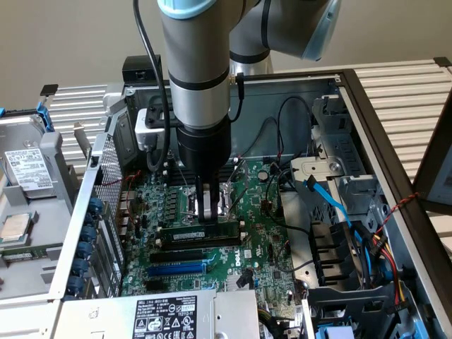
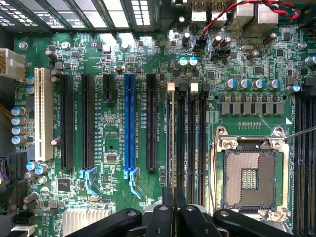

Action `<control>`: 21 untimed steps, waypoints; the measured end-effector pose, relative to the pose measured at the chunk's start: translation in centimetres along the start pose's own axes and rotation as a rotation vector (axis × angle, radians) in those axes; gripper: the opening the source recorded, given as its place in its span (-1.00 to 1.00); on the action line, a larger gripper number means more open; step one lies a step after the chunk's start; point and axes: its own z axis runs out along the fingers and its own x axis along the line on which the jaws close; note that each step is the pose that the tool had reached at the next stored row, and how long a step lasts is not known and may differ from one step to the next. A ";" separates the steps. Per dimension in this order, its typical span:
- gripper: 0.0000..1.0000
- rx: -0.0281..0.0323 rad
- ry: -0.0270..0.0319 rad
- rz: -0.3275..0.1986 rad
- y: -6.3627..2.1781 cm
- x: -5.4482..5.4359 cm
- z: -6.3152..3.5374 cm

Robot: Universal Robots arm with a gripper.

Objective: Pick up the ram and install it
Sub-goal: 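Insert the ram into the slot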

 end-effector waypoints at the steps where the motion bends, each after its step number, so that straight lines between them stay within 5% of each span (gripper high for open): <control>1: -0.76 0.0000 0.0001 0.000 0.00 0.0 0.00; 21: -0.59 0.0002 0.0023 0.000 -0.01 0.0 -0.04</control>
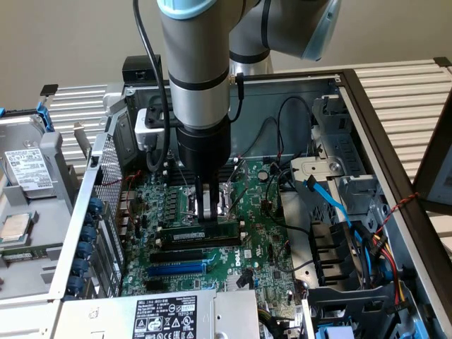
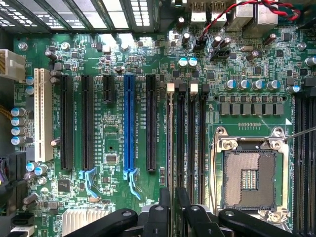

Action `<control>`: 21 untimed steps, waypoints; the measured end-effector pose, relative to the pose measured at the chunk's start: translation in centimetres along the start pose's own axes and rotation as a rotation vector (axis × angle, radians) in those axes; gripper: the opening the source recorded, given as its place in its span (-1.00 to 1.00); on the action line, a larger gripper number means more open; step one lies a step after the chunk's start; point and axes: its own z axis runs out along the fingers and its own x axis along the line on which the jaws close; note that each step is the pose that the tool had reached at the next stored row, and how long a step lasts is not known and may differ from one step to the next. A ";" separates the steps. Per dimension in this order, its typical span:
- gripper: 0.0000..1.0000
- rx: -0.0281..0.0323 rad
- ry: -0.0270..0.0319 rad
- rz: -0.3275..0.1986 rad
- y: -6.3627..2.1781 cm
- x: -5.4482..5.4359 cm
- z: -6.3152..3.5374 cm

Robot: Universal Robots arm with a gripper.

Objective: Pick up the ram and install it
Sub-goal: 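Insert the ram into the slot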

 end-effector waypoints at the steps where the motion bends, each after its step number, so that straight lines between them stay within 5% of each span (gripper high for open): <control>1: -0.59 0.0001 0.0036 0.000 0.01 0.0 0.00; 3: -0.59 0.0007 0.0137 0.000 0.00 0.0 0.00; 8: -0.59 0.0009 0.0224 0.000 0.00 0.0 -0.57; 21: -0.59 0.0010 0.0230 -0.001 -0.24 0.0 -1.93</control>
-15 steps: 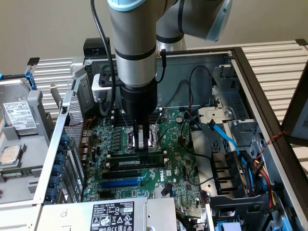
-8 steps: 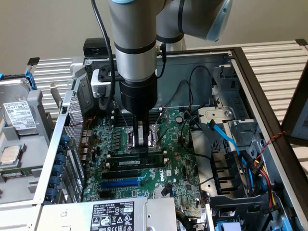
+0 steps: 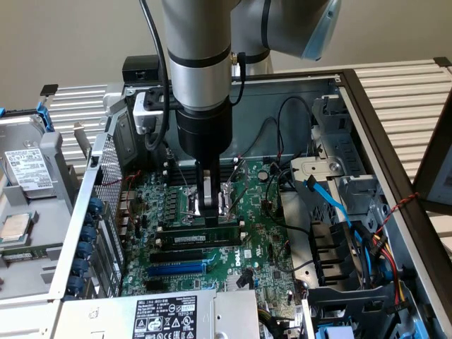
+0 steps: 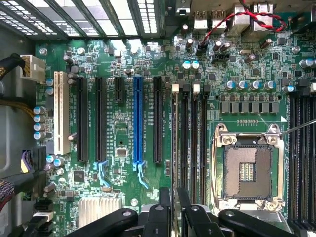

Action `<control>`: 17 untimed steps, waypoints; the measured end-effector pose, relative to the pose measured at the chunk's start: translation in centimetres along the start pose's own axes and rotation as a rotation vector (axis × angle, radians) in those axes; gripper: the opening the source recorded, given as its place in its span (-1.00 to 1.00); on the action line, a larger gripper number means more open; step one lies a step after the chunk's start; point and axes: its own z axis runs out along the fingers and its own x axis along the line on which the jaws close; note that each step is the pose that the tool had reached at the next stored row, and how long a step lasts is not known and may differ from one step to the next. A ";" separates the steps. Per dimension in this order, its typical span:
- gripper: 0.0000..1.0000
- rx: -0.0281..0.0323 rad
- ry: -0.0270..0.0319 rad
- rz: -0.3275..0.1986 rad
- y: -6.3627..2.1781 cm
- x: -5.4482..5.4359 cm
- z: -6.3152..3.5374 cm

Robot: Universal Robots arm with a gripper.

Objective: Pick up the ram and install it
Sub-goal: 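Insert the ram into the slot, then press down the ram until it locks into place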

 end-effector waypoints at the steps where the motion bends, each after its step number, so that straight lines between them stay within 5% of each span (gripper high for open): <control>1: -0.59 -0.0001 0.0001 0.000 0.00 0.0 -0.01; 12: -0.59 -0.0001 0.0001 0.000 0.00 0.0 -0.01; 17: -0.80 0.0000 0.0002 0.000 -0.06 0.0 0.01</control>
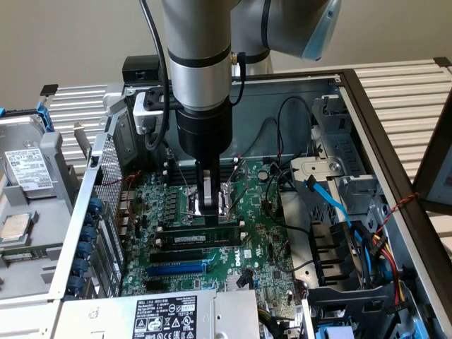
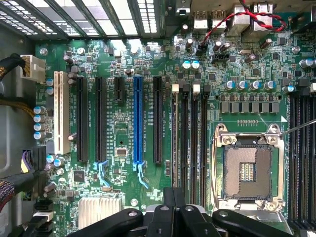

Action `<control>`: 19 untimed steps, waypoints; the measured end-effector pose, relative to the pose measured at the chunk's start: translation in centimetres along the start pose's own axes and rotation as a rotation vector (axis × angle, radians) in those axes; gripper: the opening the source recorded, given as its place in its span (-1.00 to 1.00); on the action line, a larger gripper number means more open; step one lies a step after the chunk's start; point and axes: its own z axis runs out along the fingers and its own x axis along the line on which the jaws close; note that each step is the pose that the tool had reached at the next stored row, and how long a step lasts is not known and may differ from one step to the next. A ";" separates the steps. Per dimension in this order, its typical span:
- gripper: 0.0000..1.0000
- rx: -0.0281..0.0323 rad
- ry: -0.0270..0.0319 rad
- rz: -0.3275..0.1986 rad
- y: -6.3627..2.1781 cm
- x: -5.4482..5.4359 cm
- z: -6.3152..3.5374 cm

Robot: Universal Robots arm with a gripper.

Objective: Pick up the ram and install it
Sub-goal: 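Press down the ram until it locks into place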

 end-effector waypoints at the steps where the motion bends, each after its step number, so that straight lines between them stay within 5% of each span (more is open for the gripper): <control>1: -0.80 -0.0001 0.0001 0.000 -0.21 0.0 0.08; 8: -0.80 -0.0001 0.0000 0.000 -0.88 -0.1 1.31; 19: -0.80 -0.0001 0.0000 0.000 -0.89 -0.1 1.68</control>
